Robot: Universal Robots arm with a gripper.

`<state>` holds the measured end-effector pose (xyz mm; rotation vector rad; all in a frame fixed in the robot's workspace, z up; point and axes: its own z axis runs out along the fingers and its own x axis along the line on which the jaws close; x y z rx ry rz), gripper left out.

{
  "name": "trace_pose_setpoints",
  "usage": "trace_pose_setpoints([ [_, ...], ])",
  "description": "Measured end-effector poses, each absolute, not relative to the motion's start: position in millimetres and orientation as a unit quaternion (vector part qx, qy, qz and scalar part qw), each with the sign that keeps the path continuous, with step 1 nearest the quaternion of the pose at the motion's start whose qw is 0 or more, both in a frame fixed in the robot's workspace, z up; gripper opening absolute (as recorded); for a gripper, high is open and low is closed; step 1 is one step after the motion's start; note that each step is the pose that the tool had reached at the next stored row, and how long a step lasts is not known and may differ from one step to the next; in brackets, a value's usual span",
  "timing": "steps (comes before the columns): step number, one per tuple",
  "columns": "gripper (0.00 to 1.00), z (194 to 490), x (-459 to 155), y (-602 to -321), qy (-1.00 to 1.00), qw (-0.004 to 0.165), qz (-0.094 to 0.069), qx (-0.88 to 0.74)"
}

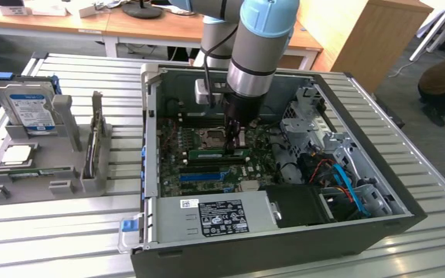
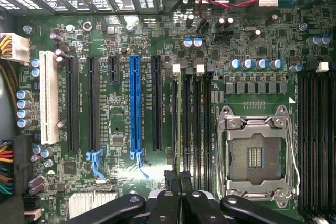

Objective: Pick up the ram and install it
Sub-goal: 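Insert the ram into the slot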

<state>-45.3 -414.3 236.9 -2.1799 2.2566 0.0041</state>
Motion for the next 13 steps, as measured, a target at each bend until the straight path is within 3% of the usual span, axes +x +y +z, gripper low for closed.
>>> trace_pose_setpoints([
  [13,0.12,235.3,-45.3,-413.1,0.717,0.002,0.001,-0.697],
])
